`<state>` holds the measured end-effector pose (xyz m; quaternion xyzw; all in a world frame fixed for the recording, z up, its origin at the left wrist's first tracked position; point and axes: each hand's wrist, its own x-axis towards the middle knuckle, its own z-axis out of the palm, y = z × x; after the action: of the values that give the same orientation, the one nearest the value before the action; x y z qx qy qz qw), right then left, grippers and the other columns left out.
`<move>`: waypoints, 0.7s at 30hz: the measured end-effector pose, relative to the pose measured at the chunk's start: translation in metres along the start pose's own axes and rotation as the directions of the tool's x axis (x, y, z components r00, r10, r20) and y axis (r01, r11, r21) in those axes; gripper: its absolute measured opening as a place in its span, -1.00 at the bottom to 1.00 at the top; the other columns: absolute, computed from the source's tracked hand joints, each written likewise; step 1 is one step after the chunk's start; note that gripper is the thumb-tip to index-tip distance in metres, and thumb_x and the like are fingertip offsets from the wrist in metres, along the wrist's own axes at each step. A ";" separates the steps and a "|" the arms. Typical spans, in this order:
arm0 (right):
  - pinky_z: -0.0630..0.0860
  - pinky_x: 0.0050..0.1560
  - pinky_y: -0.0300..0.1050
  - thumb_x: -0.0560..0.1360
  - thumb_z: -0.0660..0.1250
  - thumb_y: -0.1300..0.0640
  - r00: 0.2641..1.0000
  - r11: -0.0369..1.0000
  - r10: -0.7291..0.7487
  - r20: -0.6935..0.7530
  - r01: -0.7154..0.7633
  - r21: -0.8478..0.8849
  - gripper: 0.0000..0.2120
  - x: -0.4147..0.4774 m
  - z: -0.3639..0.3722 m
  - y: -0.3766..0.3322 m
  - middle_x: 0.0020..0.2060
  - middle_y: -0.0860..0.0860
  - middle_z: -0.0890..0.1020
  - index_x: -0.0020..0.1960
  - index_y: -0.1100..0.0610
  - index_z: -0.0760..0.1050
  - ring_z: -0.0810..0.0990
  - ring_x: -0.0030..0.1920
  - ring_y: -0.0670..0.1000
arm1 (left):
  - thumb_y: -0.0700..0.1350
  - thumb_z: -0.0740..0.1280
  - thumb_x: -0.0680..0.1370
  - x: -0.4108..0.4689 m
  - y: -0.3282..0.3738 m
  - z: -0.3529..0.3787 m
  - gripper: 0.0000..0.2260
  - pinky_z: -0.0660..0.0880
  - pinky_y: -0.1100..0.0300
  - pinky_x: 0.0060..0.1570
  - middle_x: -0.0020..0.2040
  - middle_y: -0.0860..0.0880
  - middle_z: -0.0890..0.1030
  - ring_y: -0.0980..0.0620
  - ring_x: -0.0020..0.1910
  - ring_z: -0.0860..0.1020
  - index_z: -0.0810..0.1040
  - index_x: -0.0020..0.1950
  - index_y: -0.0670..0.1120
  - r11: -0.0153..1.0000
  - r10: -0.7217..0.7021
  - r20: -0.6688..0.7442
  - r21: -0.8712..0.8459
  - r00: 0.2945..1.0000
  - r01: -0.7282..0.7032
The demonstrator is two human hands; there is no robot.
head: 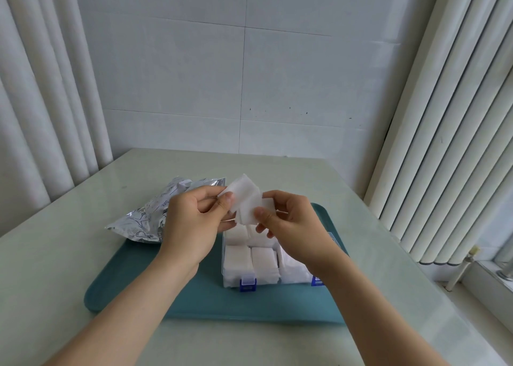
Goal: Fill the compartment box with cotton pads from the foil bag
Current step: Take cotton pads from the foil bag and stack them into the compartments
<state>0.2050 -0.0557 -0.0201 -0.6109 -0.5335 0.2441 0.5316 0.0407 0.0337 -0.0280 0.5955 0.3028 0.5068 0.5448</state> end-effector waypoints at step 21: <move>0.52 -0.32 -0.05 0.62 0.44 0.13 0.992 0.932 0.074 -0.102 -0.033 0.360 -0.80 -0.003 0.014 -0.006 -0.35 0.17 0.61 0.04 0.30 0.65 0.55 -0.37 0.08 | -0.19 0.30 0.71 -0.005 0.011 0.011 -0.76 0.69 -0.05 0.15 0.13 -0.31 0.72 -0.21 0.07 0.73 0.54 0.31 -0.31 0.819 -0.294 0.247 -0.433 0.923 0.377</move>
<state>0.1898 -0.0543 -0.0199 -0.5311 -0.4320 0.3162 0.6567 0.0474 0.0232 -0.0172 0.4225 0.2232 0.4084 0.7777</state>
